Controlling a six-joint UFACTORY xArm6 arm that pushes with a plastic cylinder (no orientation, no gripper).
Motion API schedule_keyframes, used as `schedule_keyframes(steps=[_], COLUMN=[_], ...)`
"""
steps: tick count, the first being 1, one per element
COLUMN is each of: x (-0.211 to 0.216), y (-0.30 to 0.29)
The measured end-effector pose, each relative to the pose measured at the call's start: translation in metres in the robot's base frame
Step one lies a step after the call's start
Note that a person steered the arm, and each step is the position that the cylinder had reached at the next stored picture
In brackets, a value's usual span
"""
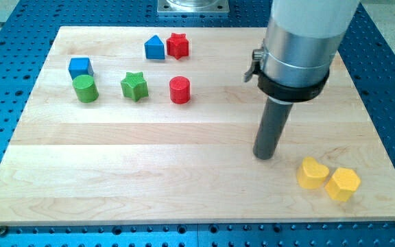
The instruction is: Place the red circle left of yellow heart
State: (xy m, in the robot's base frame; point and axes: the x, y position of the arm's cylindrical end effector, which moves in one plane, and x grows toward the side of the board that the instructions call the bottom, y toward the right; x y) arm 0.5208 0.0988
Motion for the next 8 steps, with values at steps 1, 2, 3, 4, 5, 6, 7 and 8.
schedule_keyframes(steps=[1, 2, 3, 4, 5, 6, 7, 8], x=[-0.015, -0.051, -0.1, -0.12, -0.126, -0.124, -0.132, -0.142], y=[-0.032, -0.063, -0.07, -0.089, -0.088, -0.124, -0.088, -0.105])
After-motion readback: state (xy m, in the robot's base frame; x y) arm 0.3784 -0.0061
